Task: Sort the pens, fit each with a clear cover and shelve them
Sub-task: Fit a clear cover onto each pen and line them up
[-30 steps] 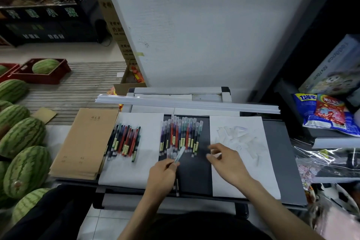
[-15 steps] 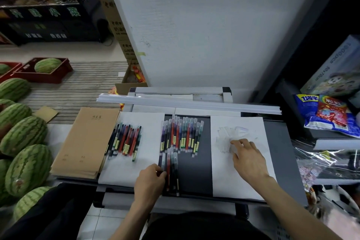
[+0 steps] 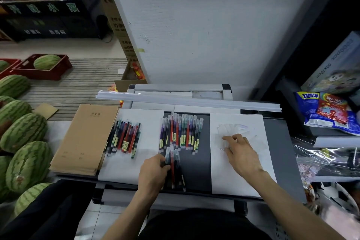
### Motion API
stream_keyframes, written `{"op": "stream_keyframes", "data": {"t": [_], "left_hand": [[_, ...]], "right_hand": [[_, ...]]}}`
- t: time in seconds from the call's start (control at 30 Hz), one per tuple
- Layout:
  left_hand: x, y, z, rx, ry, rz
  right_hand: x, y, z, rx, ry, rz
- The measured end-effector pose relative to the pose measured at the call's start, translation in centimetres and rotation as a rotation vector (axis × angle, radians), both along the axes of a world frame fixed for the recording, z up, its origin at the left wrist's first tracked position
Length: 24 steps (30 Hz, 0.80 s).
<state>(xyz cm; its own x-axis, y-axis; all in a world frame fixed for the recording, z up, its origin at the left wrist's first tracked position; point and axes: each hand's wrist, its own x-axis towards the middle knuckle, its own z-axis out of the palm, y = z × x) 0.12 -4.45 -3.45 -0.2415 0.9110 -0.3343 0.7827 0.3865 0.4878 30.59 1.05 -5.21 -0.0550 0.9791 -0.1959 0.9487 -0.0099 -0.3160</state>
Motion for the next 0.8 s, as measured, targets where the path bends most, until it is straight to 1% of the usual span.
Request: {"op": "stream_keyframes", "data": {"t": [0.17, 0.37, 0.53, 0.63, 0.8], "left_hand": [[0.0, -0.1, -0.5, -0.02, 0.023, -0.01], [-0.8, 0.8, -1.1, -0.001, -0.013, 0.032], [-1.2, 1.3, -1.3, 0.003, -0.037, 0.028], [-1.5, 1.7, -0.6, 0.058, -0.055, 0.049], [-4.8, 3.1, 0.4, 0.156, 0.054, 0.121]], "right_hand": [[-0.5, 0.2, 0.3, -0.016, 0.03, -0.052], [-0.9, 0.3, 0.5, -0.025, 0.033, -0.125], [-0.8, 0.4, 0.7, -0.041, 0.143, -0.222], [-0.7, 0.3, 0.9, -0.061, 0.178, -0.287], [-0.8, -0.4, 1.6, -0.007, 0.329, -0.365]]}}
